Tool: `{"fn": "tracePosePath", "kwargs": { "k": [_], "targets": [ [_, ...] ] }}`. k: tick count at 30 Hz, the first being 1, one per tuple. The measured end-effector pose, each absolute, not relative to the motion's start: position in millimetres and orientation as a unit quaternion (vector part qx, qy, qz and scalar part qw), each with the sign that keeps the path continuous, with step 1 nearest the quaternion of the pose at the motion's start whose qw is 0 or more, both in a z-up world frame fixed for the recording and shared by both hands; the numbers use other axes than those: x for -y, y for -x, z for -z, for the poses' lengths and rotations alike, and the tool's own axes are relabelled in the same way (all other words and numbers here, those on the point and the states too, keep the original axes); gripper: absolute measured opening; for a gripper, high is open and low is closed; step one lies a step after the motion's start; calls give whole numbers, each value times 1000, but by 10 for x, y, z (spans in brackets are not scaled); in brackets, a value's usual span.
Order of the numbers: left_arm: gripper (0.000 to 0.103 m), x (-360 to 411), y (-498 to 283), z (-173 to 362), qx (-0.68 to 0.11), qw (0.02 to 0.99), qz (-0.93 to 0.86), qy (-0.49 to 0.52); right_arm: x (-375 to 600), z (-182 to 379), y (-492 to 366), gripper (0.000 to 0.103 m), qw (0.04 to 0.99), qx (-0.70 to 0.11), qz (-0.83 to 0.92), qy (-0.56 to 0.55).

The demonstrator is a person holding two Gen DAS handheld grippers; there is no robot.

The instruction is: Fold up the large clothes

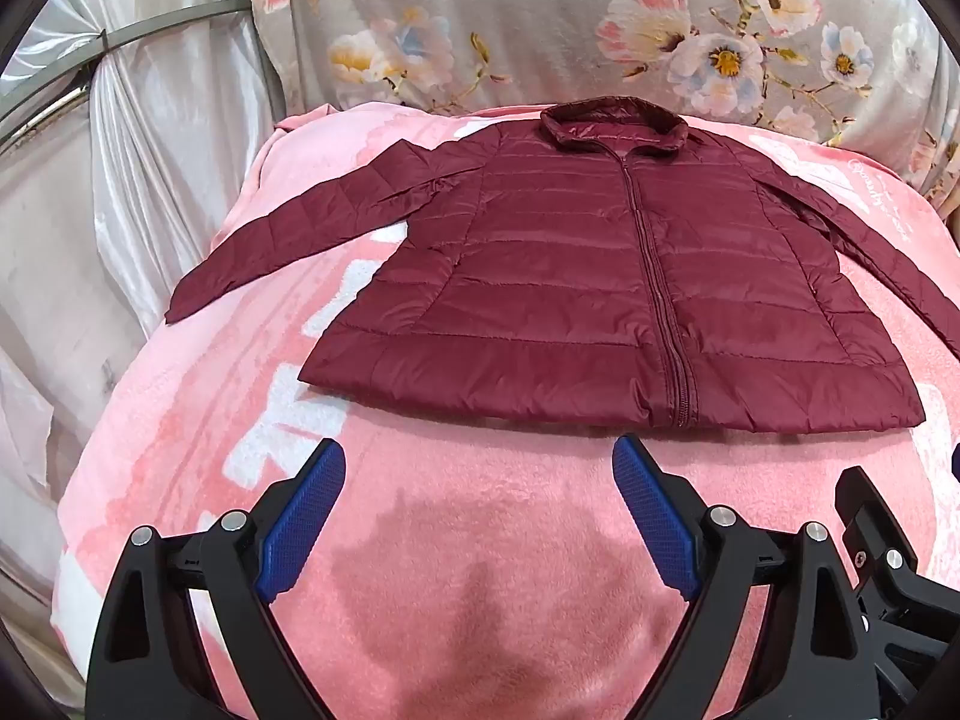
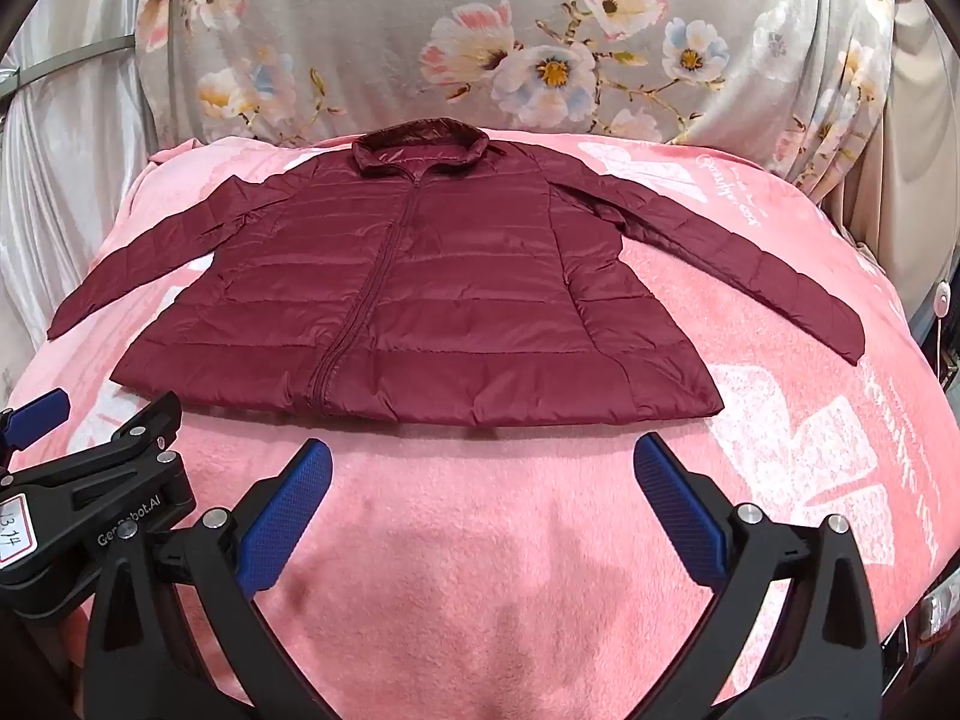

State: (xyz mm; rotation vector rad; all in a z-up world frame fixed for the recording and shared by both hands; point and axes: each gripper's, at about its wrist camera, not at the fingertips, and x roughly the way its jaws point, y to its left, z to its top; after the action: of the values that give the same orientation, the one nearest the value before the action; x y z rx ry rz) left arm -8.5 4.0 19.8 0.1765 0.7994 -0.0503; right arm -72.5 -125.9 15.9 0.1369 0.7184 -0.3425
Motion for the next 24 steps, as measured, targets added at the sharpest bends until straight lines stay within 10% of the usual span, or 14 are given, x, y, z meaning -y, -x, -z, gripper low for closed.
{"fn": "tracePosePath", "kwargs": {
  "k": [24],
  "targets": [
    [87,-52,82,-169,-389,917,25,-86,1257,-145,727,98,920,-347,166,-69]
  ]
}}
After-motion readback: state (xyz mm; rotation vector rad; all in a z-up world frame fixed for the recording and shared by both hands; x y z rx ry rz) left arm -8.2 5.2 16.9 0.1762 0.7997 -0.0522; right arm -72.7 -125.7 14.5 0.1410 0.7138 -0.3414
